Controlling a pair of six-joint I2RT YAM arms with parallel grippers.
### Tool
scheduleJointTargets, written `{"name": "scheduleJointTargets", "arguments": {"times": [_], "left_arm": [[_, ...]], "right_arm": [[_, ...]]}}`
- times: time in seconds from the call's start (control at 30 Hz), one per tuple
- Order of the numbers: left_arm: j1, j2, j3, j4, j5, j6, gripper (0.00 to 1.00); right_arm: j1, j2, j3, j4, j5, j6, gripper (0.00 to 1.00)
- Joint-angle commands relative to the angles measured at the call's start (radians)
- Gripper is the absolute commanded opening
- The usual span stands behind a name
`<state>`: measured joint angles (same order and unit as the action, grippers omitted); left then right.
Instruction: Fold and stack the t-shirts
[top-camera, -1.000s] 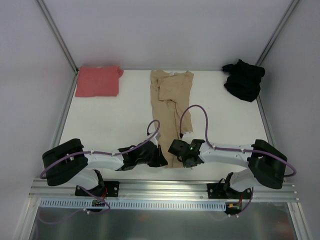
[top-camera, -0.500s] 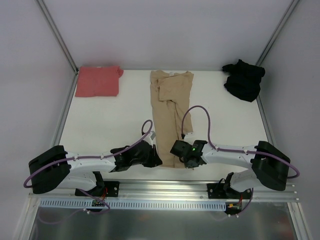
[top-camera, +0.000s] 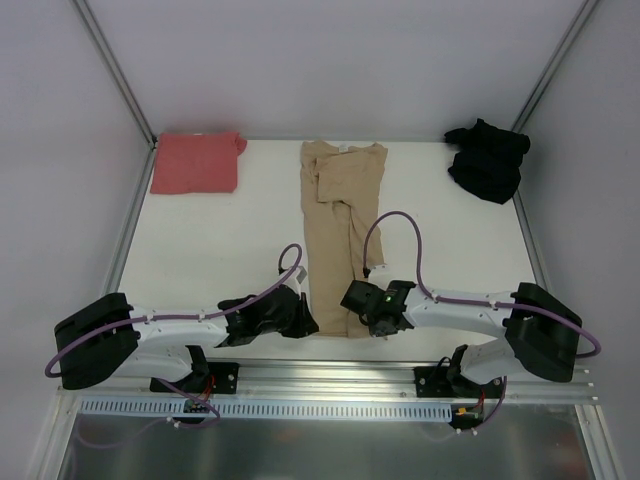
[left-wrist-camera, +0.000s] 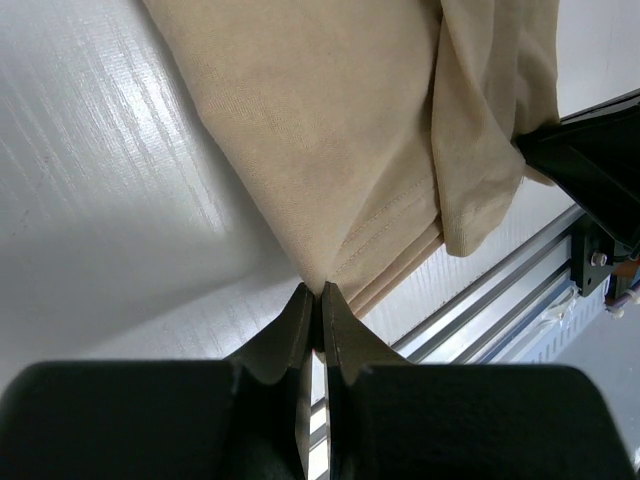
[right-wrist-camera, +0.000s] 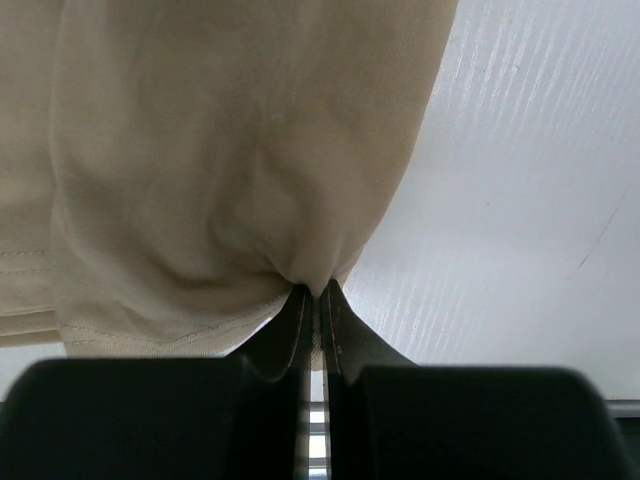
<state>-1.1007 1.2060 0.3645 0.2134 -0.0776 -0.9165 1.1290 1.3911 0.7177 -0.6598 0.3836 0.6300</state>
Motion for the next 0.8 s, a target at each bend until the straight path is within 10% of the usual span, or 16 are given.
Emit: {"name": "scheduleJointTargets", "arguments": {"times": [0.0,0.47,0.53,0.6,0.77], "left_arm": [[-0.011,-0.005,-0.019,-0.022,-0.019,0.008,0.00],[-0.011,0.003,-0.039,-0.011,-0.019,0.002,0.00],[-0.011,0.009,-0.036,-0.009,-0.017,0.002,0.00],[-0.011,0.018,-0.032,-0.008,-0.014,0.004,0.00],[-0.011,0.036,-0.012,-0.005,-0.010,0.008,0.00]], "right_arm": [[-0.012,-0.027,-0.015,-0.083,0.046,0.014,0.00],[-0.017,-0.037,-0.026,-0.086,0.043,0.013,0.02],[-0.015,-0.035,-0.023,-0.087,0.046,0.016,0.31],[-0.015,-0.044,-0.024,-0.083,0.049,0.016,0.99],[-0.017,-0.070,-0.032,-0.078,0.057,0.013,1.00]]}}
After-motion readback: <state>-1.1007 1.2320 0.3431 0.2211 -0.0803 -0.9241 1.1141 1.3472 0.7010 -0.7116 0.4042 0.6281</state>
